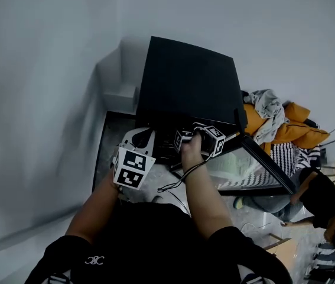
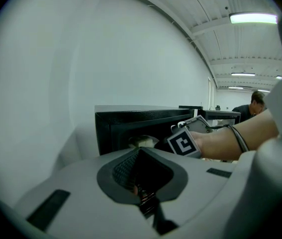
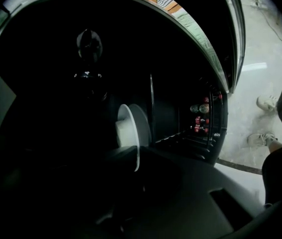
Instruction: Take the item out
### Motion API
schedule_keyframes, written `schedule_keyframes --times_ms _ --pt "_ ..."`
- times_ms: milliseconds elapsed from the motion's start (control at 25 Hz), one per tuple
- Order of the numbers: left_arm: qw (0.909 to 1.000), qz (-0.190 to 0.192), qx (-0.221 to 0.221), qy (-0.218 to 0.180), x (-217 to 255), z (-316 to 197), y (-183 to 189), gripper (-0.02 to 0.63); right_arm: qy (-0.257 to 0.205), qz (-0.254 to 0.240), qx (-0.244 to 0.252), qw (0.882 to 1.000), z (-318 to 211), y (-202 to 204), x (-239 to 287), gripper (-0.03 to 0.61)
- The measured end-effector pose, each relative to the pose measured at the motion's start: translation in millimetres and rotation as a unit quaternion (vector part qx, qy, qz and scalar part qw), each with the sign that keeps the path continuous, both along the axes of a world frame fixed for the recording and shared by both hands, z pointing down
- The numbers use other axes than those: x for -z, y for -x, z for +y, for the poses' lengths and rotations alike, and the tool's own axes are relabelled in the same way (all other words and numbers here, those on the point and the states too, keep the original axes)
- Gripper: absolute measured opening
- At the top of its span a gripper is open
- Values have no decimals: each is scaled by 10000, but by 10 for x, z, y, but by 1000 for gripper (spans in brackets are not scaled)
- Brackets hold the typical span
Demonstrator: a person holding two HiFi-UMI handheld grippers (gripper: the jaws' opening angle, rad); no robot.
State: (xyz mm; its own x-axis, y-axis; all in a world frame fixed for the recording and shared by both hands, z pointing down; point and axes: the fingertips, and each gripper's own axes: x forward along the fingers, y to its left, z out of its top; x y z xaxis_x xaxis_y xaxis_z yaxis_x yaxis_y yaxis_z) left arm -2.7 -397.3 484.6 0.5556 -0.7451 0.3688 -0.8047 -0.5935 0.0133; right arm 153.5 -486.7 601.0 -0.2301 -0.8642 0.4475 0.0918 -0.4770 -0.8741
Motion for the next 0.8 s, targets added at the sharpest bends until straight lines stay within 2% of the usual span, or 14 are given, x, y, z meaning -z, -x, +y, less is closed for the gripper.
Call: schedule_keyframes --times_ms 440,800 --pt "9999 -3 -111 10 54 -82 -55 -2 -302 10 290 9991 446 95 54 23" --pt "9997 -40 -243 52 0 -110 -214 -2 -405 64 315 9987 687 79 17 23"
